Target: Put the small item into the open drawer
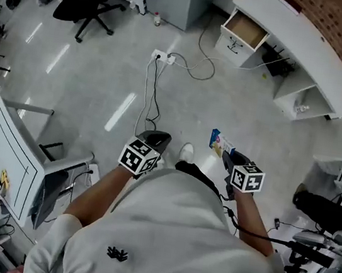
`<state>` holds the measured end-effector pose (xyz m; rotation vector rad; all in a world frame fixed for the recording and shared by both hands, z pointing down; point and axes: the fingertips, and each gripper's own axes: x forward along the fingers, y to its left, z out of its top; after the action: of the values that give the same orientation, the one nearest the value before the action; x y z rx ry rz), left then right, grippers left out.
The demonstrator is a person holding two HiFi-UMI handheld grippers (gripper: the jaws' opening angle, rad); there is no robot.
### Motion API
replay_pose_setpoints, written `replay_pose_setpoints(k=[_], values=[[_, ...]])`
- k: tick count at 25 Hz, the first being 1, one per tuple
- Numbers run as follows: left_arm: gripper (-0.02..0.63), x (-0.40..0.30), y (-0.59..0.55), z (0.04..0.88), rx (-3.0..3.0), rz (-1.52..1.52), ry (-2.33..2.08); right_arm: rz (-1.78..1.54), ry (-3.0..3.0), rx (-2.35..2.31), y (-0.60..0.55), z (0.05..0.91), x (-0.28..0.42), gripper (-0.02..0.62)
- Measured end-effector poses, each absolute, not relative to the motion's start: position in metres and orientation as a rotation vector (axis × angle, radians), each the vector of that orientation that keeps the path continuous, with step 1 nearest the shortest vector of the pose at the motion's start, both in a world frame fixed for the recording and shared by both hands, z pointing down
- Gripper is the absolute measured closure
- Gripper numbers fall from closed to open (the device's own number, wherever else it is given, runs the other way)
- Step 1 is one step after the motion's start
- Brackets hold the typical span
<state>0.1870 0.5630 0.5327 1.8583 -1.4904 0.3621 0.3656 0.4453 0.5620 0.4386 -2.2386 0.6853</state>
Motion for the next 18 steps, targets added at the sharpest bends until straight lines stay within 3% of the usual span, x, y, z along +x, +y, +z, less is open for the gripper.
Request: replay_pose_setpoints(k=[18], values=[[0.577, 0.218, 0.361, 0.503, 1.892, 0.428, -1.535, 0.778, -2.289, 0.458, 0.257, 0.573, 0.381, 0.499]])
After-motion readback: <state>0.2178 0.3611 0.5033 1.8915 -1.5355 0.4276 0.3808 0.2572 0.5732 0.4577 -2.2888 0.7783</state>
